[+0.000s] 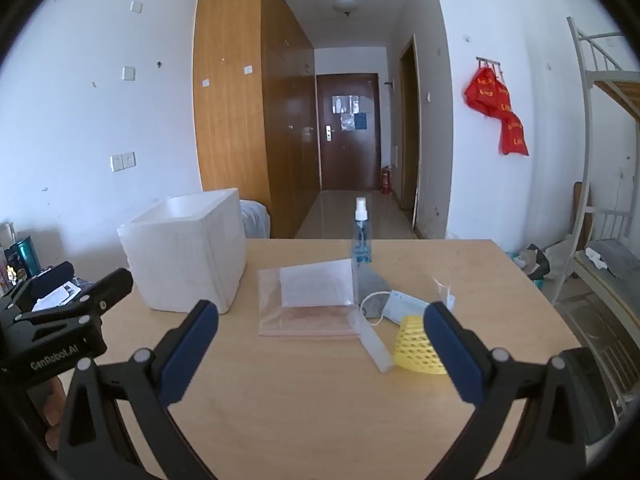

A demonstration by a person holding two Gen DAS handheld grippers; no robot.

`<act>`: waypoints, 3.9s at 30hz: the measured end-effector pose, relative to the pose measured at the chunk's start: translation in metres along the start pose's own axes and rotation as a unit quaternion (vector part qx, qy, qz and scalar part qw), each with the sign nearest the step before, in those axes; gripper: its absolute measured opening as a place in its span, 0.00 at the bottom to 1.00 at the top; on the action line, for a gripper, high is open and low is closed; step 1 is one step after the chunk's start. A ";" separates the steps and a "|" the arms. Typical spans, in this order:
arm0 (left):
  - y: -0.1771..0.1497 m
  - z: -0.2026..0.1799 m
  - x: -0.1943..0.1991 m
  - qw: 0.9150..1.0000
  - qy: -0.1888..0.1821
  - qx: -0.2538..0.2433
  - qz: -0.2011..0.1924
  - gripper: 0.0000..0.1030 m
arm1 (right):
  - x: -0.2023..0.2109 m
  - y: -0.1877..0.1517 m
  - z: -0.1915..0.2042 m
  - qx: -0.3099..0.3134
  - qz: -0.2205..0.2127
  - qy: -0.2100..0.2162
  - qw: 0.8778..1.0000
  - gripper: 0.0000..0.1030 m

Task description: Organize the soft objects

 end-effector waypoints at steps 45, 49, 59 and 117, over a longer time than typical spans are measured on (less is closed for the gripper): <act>0.002 0.001 -0.001 1.000 0.005 0.000 -0.002 1.00 | -0.003 0.001 0.000 -0.004 0.005 -0.002 1.000 1.00; 0.001 0.001 0.000 1.000 0.007 0.000 -0.002 1.00 | -0.002 0.001 -0.001 -0.004 0.005 -0.001 1.000 1.00; 0.000 -0.001 0.001 1.000 0.008 -0.001 -0.001 1.00 | -0.002 0.001 -0.002 -0.004 0.007 0.006 1.000 1.00; 0.026 -0.030 -0.031 0.997 -0.055 -0.038 0.040 1.00 | -0.012 0.013 -0.033 -0.025 0.026 -0.024 0.999 1.00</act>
Point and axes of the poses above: each gripper's, at about its wrist camera, not at the fingertips, and x roughly against the way its jaws point, z to its left, y to its top, the point moved 1 cm from there along -x, roughly the way its jaws point, and after that the axes turned 6 degrees about z, right-handed, at the moved point
